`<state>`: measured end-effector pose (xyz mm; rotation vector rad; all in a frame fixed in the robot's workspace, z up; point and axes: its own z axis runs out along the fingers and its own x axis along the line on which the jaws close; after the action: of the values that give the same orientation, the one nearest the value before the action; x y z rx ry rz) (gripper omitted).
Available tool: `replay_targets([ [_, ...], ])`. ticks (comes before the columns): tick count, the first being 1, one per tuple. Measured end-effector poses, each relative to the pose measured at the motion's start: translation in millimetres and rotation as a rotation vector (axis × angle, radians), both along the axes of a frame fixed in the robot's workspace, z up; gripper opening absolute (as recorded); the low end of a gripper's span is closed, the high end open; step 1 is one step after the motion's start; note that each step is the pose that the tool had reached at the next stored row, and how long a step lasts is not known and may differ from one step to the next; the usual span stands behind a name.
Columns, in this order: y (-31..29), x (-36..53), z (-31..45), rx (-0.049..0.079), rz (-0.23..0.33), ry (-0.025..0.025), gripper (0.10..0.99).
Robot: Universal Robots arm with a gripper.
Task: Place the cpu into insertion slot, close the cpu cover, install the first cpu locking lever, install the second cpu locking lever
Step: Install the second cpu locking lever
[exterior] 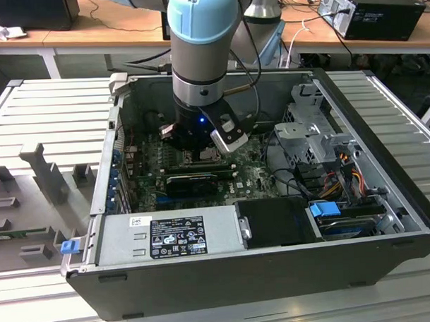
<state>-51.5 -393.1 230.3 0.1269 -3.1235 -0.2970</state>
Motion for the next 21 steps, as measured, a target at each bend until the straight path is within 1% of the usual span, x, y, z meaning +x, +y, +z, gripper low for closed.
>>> replay_targets([
  [1, 0.0, -0.5, -1.8, 0.000, 0.000, 0.0001, 0.106],
  [2, 0.1, -1.6, -6.4, 0.000, 0.000, 0.0001, 0.106],
  [4, 0.2, -3.7, -9.9, 0.000, 0.000, 0.0001, 0.106],
  [5, 0.1, -5.3, -10.5, 0.002, 0.000, 0.0002, 0.106],
  [6, -0.1, -6.6, -10.6, 0.007, 0.000, 0.0002, 0.106],
  [7, -0.6, -8.5, -10.7, 0.016, 0.000, 0.0001, 0.106],
  [8, -1.5, -9.3, -10.8, 0.021, 0.000, 0.0001, 0.106],
  [9, -2.3, -10.3, -10.8, 0.023, 0.000, 0.0002, 0.106],
  [11, -4.5, -16.1, -11.1, 0.028, 0.000, 0.0001, 0.106],
  [14, -5.4, -16.6, -13.6, 0.035, 0.000, -0.0009, 0.106],
  [18, -5.5, -16.8, -18.4, 0.044, 0.000, -0.0008, 0.106],
  [19, -5.7, -17.3, -19.2, 0.052, 0.000, -0.0006, 0.106],
  [20, -5.8, -17.4, -20.0, 0.064, 0.000, -0.0008, 0.106],
  [21, -5.8, -18.5, -20.9, 0.070, 0.000, -0.0009, 0.106],
])
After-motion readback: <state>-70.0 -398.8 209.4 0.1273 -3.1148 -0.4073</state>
